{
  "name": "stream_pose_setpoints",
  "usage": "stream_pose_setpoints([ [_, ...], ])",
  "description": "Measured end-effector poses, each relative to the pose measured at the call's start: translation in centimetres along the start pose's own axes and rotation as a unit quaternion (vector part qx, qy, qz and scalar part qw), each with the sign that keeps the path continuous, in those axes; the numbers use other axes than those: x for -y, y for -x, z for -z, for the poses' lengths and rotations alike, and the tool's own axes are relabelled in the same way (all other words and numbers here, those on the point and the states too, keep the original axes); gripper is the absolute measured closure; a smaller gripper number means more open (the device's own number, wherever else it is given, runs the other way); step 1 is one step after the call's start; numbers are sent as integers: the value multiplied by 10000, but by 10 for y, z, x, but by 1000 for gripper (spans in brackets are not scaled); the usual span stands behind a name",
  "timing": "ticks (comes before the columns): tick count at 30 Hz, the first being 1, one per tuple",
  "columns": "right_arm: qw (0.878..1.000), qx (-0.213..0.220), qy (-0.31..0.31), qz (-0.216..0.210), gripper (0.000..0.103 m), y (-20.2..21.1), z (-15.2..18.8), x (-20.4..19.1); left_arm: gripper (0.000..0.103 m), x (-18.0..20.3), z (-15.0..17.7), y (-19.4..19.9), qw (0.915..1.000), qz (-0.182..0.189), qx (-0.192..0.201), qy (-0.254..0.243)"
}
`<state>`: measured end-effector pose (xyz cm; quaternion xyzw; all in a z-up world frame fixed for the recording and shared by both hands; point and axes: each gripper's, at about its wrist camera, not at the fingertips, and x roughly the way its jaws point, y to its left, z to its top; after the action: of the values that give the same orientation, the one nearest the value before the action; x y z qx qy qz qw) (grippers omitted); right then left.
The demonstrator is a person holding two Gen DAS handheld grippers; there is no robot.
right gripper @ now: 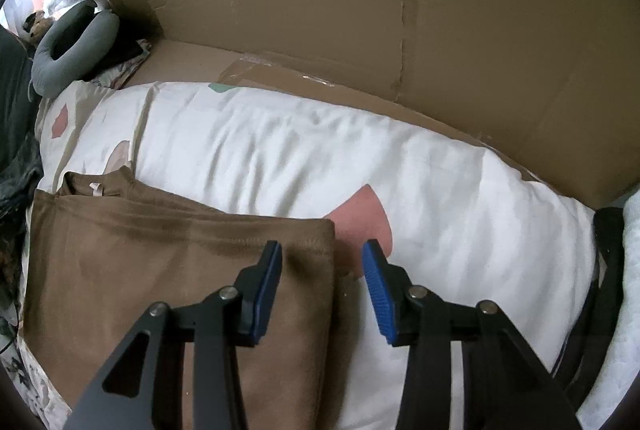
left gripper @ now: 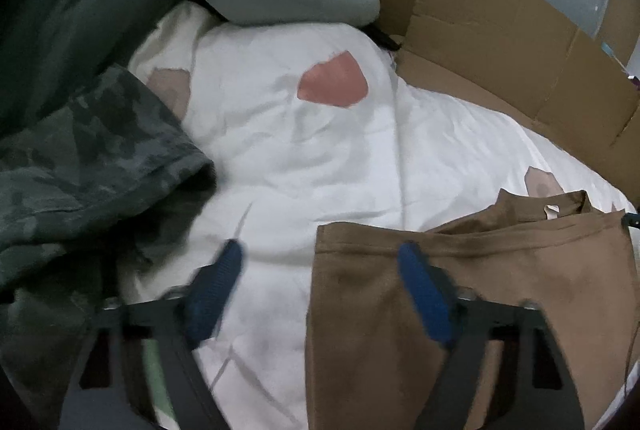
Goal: Fold clothes
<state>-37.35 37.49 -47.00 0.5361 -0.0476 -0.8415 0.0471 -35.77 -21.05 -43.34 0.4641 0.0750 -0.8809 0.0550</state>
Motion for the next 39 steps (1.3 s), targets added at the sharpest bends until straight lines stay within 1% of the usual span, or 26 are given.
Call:
stream_pose_setpoints([
  [1,10000,-8,6,-29,65,-2,-1,-1,40,-1,0,-3,10000,46,-37,20],
  [5,9999,-85,-9,-120,67,-11,-4,-5,40,0,-3,-12,9998,190,-106,52],
  [8,9997,-169,-9,-159,74,-19,-6,-8,40,-1,-5,-19,9994,300,-162,95],
  [9,9997,-182,-18,-186,78,-20,-7,-8,45,-3,-5,-21,9991,366,-192,135],
  [10,9996,-183,-35,-214,82,-19,-8,-7,59,-5,-6,-24,9985,437,-255,209],
  [11,9996,-168,-56,-233,85,-18,-8,-7,64,-7,-6,-26,9980,490,-296,268],
  [12,9995,-157,-74,-251,92,-17,-8,-6,72,-9,-7,-26,9978,509,-301,300],
  [13,9995,-146,-91,-268,95,-16,-9,-5,79,-9,-7,-25,9978,530,-283,296],
  [15,9995,-118,-91,-276,97,-13,-8,-4,86,-6,-9,-21,9982,534,-197,175],
  [17,9996,-85,-82,-270,97,-10,-8,-4,87,-4,-10,-15,9986,515,-97,117],
  [19,9996,-28,-92,-277,97,-6,-7,-4,95,-4,-10,-12,9985,530,-61,113],
  [22,9995,51,-78,-293,97,1,-7,-6,96,-3,-9,-5,9985,532,2,104],
  [28,9990,252,-80,-354,98,23,-6,-5,97,1,-11,22,9980,500,376,-25],
  [32,9985,361,-124,-388,98,37,-7,0,97,2,-19,42,9972,433,592,-114],
  [39,9978,558,-140,-333,98,52,-6,2,97,3,-32,55,9962,371,791,-65],
])
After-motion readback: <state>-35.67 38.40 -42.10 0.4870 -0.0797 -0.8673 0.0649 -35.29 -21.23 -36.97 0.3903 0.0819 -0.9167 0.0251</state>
